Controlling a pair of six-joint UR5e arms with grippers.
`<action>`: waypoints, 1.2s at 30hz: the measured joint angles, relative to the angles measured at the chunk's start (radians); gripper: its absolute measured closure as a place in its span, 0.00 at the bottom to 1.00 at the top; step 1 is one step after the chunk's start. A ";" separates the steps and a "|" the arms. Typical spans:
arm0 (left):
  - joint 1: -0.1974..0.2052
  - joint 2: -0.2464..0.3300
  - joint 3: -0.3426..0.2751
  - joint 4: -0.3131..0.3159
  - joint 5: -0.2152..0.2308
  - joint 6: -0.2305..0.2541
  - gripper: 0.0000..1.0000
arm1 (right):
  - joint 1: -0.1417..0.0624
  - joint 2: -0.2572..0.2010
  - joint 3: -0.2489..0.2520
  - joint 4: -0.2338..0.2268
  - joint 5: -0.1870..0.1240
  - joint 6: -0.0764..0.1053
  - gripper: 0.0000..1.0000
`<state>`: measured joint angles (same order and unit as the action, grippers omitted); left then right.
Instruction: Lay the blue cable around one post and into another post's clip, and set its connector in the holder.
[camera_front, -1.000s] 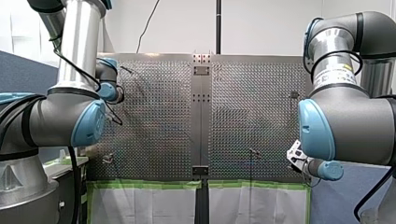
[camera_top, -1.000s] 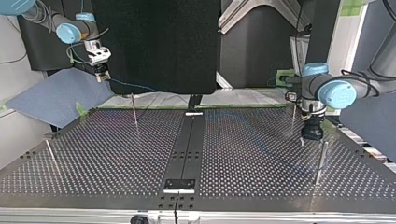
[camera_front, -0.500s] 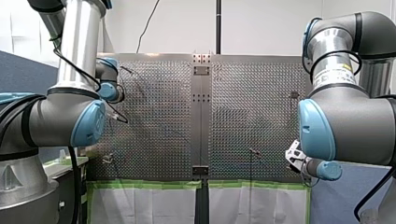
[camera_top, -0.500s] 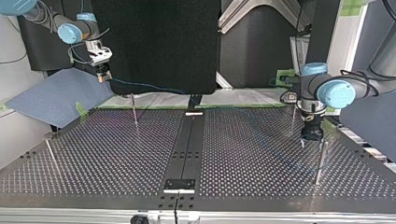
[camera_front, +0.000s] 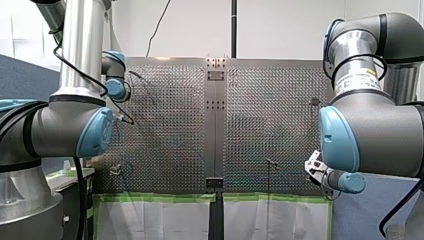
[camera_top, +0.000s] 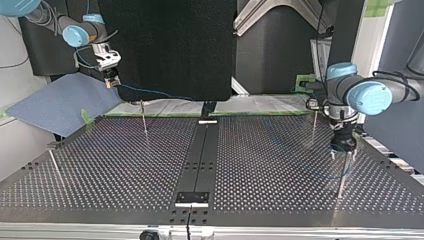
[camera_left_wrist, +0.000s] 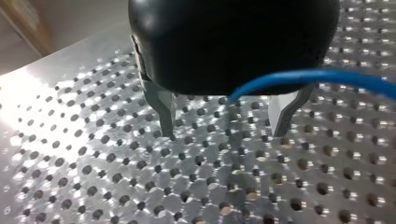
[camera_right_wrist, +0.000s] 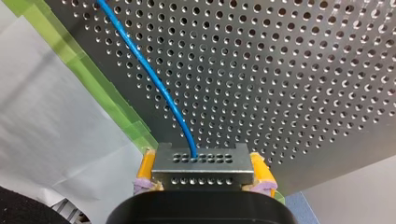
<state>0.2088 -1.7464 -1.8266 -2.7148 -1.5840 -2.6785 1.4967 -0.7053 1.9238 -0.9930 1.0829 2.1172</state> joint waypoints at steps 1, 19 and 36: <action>-0.002 0.001 0.000 -0.008 0.004 0.009 0.00 | 0.000 0.000 0.000 0.000 0.000 0.000 1.00; -0.024 0.039 0.000 -0.189 -0.074 0.206 0.00 | 0.007 0.000 0.000 0.000 0.000 0.000 1.00; -0.067 0.043 -0.004 -0.269 -0.145 0.379 0.00 | 0.012 0.000 0.000 -0.002 0.000 0.000 1.00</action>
<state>0.1416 -1.7033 -1.8309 -2.9836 -1.7294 -2.2993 1.5085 -0.7050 1.9239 -0.9952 1.0831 2.1172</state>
